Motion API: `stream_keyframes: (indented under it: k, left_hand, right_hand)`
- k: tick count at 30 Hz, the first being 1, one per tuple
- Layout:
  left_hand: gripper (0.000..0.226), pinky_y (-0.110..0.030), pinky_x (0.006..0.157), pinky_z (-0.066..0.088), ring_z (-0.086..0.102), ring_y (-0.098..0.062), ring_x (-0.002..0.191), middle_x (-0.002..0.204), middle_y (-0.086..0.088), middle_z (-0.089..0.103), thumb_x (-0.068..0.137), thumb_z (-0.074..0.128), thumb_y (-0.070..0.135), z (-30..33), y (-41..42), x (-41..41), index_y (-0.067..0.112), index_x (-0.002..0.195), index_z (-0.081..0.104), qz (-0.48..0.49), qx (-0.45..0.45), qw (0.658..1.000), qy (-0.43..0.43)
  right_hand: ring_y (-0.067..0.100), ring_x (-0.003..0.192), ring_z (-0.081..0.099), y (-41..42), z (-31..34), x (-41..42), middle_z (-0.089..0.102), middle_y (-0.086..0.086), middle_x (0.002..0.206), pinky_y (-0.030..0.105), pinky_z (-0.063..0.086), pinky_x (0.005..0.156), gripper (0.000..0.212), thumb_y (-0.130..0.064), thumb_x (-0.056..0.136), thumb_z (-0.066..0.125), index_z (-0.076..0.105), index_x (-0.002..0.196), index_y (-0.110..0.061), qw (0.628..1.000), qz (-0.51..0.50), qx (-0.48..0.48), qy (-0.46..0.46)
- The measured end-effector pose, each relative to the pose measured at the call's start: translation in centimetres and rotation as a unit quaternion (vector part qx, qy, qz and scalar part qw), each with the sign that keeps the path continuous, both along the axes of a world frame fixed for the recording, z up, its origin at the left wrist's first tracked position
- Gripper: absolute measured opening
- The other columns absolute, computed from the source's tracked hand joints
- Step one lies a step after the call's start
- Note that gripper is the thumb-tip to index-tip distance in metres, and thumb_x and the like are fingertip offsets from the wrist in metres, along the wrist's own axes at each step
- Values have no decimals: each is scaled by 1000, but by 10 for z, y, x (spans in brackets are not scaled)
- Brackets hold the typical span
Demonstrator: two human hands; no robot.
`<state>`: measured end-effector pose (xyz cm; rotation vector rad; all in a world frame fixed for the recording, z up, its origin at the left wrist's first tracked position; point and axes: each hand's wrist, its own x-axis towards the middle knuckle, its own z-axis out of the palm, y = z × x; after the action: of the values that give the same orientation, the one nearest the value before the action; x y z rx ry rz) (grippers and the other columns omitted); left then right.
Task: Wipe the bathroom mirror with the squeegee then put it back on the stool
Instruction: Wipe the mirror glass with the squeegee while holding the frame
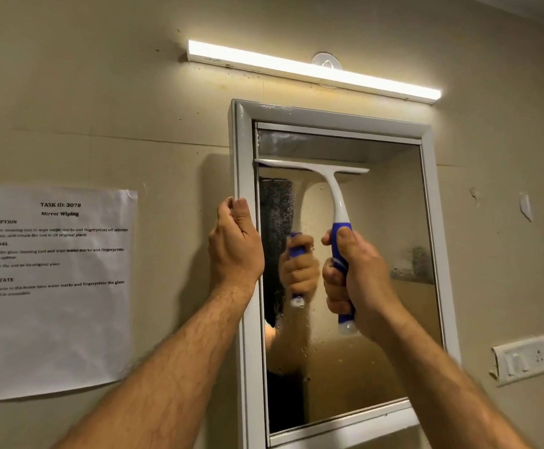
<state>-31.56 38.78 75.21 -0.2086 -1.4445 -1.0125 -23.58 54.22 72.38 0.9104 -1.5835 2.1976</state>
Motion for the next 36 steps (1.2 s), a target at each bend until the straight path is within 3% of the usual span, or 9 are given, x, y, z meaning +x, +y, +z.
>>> stream_keyframes:
  k: [4,8,11,13,15,20,25,30,36]
  left_hand:
    - [62,-5,57,37,59,-14,84,100,-6,65,96,18,55,0,-2,-2,12,128,49,-12,-10,1000,4]
    - [62,-31,77,49,59,-20,96,108,-7,64,96,18,57,-1,-3,-2,13,129,47,-30,-13,999,10]
    - [56,-19,60,41,58,-9,80,92,5,63,97,17,59,-3,-2,-3,18,117,51,-40,1,999,7]
    - [46,-10,47,30,53,1,66,76,14,55,96,17,60,-10,-1,-2,27,105,47,-38,11,999,-5]
    - [38,-10,41,28,49,6,59,69,16,50,95,17,61,-19,0,0,32,98,42,-40,22,999,-11]
    - [38,-12,39,31,42,4,53,64,16,47,97,23,56,-22,1,3,26,93,45,-32,36,999,0]
    - [37,1,46,31,40,3,49,62,16,45,99,28,50,-31,1,6,20,95,48,-46,39,998,1]
    - [44,-5,38,32,45,0,52,66,13,49,98,25,54,-33,0,7,19,102,50,-58,34,998,-2]
    - [46,-9,37,26,47,0,55,73,7,56,97,22,53,-35,0,12,18,107,51,-60,27,998,-12]
  right_hand:
    - [0,26,40,2,11,-3,46,-13,36,12,31,29,42,-40,102,32,48,66,-28,998,-58,28,10]
    - [2,31,40,4,-20,-8,48,-10,43,16,33,32,41,-43,102,32,55,72,-26,996,-78,35,-12]
    - [11,40,36,10,-52,-14,44,2,55,21,36,40,33,-45,99,39,58,90,-20,992,-116,34,-24]
    - [12,41,36,12,-63,-14,45,3,56,22,37,41,31,-44,98,40,58,92,-19,992,-115,36,-37]
    - [12,41,35,10,-62,-14,45,2,55,21,36,41,31,-43,99,40,58,92,-18,993,-107,24,-38]
    - [11,40,32,8,-18,-14,42,-1,54,22,32,38,29,-42,98,39,54,94,-18,995,-99,14,-15]
    - [11,40,30,5,-38,-16,41,-1,54,20,31,39,31,-44,98,39,54,95,-17,996,-90,10,-25]
    - [13,40,33,12,-78,-14,44,2,54,21,35,40,33,-46,97,42,58,91,-18,995,-92,25,-29]
    - [12,41,31,12,-42,-11,41,1,54,20,32,41,32,-43,99,37,54,93,-16,994,-98,19,-39]
